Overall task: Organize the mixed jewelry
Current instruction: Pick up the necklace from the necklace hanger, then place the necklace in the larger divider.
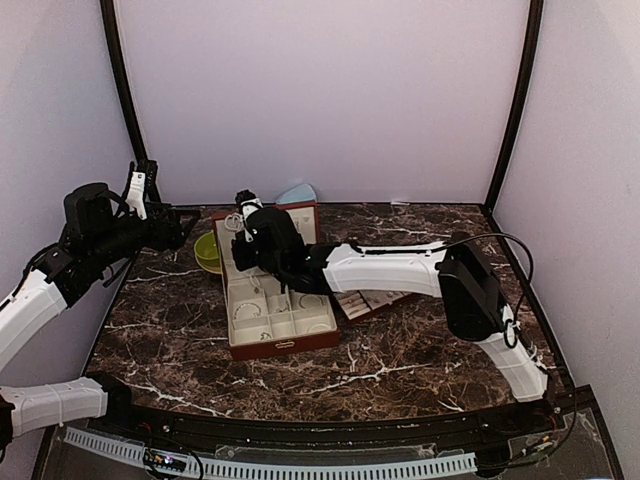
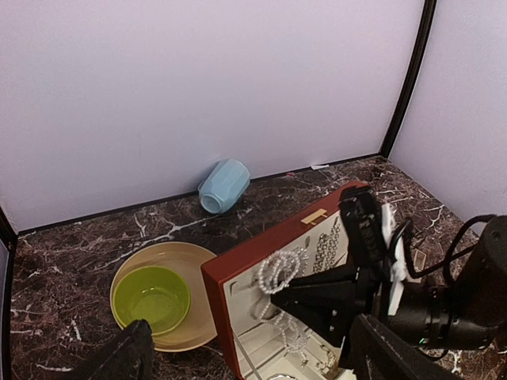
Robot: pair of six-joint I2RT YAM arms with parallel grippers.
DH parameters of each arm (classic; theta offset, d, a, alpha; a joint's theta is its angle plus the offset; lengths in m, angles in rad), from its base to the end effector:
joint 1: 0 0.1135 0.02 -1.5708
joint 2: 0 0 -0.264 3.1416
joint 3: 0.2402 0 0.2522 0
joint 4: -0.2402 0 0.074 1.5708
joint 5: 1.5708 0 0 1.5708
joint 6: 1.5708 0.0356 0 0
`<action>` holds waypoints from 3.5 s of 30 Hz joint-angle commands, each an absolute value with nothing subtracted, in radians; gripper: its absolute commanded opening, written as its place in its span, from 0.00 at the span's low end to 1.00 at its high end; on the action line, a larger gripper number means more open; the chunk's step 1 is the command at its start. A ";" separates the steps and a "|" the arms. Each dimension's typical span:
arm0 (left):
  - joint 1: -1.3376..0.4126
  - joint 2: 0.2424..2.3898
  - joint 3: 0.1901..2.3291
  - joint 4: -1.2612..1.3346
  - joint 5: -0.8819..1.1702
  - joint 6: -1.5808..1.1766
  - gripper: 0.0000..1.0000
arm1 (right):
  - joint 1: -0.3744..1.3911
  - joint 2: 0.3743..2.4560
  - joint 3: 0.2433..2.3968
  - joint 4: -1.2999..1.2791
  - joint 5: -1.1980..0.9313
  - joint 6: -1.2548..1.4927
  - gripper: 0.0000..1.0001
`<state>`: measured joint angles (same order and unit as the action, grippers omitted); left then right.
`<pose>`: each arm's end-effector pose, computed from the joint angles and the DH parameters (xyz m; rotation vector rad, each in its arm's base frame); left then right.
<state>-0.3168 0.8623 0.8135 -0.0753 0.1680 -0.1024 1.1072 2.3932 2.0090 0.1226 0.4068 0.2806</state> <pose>0.1921 -0.0692 0.3484 0.3092 1.6858 -0.4548 0.2657 0.5001 0.2294 -0.4699 1.7929 0.6083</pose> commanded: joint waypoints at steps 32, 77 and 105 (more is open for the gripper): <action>-0.311 0.927 0.768 0.021 0.316 -0.106 0.82 | 1.111 1.815 1.328 0.249 0.225 0.303 0.00; -0.311 0.937 0.761 0.022 0.295 -0.100 0.82 | 1.026 1.939 1.396 -0.411 -0.109 0.007 0.00; -0.311 0.932 0.761 0.019 0.288 -0.098 0.82 | 1.013 1.977 1.501 -0.401 -0.124 0.036 0.36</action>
<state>-0.3168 0.9447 0.7696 -0.0006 0.2939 -0.1017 1.0180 1.9728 1.4509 -0.4774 -0.0883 -0.0246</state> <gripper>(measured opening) 0.820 0.398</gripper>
